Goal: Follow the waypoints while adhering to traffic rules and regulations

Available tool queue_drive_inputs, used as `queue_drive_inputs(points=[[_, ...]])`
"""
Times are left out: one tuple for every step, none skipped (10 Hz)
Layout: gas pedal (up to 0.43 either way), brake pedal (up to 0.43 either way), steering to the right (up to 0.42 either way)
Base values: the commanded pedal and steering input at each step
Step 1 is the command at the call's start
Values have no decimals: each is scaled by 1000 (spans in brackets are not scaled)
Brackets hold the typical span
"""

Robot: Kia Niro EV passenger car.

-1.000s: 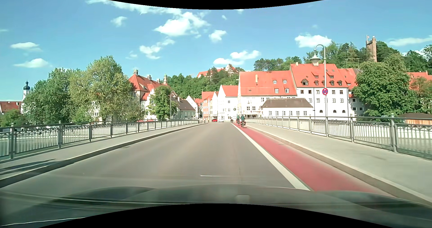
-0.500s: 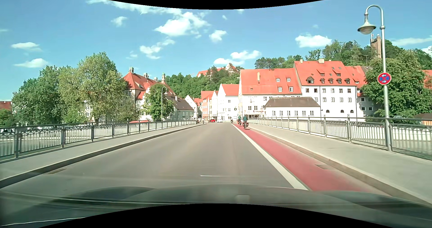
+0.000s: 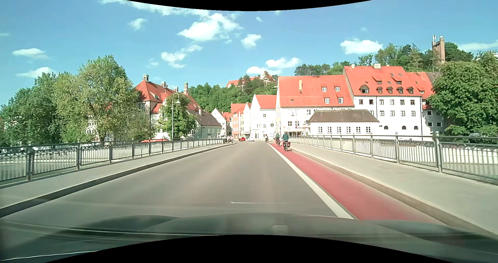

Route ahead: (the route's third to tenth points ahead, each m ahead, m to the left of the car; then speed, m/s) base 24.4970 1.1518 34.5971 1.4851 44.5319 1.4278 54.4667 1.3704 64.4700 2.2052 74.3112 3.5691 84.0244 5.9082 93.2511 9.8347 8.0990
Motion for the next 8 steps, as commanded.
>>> queue_drive_inputs(points=[[0,6,-3],[0,6,-3],[0,6,-3],[0,6,-3],[0,6,-3],[0,18,-3],[0,18,-3],[0,24,-2]])
